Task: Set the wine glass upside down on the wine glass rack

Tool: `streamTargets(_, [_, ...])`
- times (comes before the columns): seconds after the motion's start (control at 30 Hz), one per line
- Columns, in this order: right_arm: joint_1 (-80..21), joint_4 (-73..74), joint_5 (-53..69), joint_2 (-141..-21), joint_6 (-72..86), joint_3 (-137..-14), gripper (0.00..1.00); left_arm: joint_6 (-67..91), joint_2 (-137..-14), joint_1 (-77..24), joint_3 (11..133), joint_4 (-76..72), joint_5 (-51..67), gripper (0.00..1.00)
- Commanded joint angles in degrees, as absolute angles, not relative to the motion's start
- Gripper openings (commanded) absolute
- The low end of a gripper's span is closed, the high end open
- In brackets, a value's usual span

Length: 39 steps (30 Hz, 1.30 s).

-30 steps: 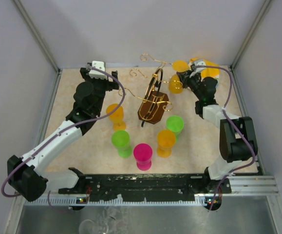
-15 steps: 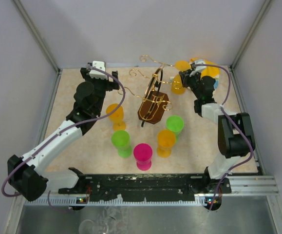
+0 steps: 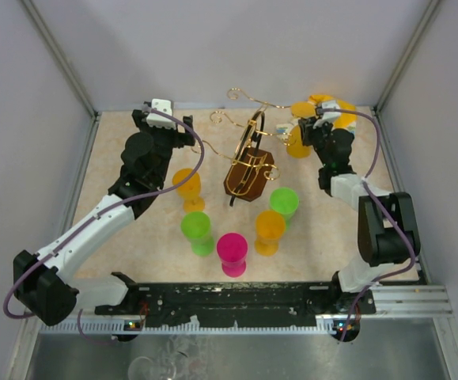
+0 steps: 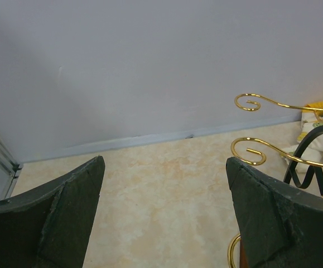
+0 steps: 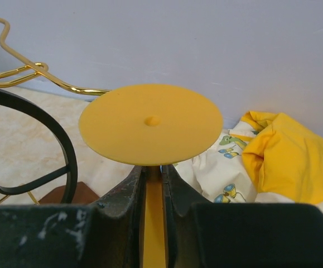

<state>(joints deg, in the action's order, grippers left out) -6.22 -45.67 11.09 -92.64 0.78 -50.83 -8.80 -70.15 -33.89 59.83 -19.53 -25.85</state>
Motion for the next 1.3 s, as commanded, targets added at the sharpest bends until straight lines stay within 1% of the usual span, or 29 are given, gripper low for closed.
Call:
streamTargets(0.0, [-5.8, -47.6, 10.2, -88.6, -0.7, -49.4, 0.0, -8.1, -70.1, -33.5, 60.1, -20.5, -25.1, 0.95])
streamTargets(0.27, [-6.2, -51.9, 15.3, -87.6, -0.1, -45.9, 0.0, -7.3, -70.1, -33.5, 60.2, -20.1, -24.6, 0.95])
streamTargets(0.5, [-8.2, -53.4, 15.6, -87.9, -0.9, -45.4, 0.0, -7.6, -70.3, -33.5, 60.4, -19.7, -24.4, 0.95])
streamTargets(0.57, [-8.5, -53.5, 15.6, -87.7, -1.0, -45.1, 0.02, -7.3, -70.4, -33.5, 60.5, -19.4, -24.0, 0.95])
streamTargets(0.63, [-8.7, -53.5, 15.5, -87.3, -1.0, -44.7, 0.09, -6.9, -70.5, -33.5, 60.6, -19.3, -23.7, 0.95])
streamTargets(0.77, [-8.6, -52.8, 13.8, -85.5, -1.3, -43.3, 0.27, -5.8, -70.8, -33.5, 61.1, -18.5, -23.4, 0.96])
streamTargets(0.97, [-8.7, -47.7, 9.8, -81.3, -3.4, -41.6, 0.47, -3.6, -71.5, -33.4, 63.3, -14.6, -25.9, 0.96])
streamTargets(1.13, [-8.5, -43.2, 5.3, -76.2, -4.4, -38.8, 0.62, -0.3, -72.3, -33.1, 66.5, -8.2, -28.0, 0.96])
streamTargets(1.2, [-8.4, -42.1, 2.8, -73.4, -4.4, -36.9, 0.71, 0.9, -72.7, -32.9, 67.6, -5.3, -29.2, 0.96])
streamTargets(1.27, [-8.1, -40.8, 0.2, -70.5, -4.0, -35.4, 0.75, 2.2, -72.8, -32.6, 68.6, -3.0, -29.9, 0.97])
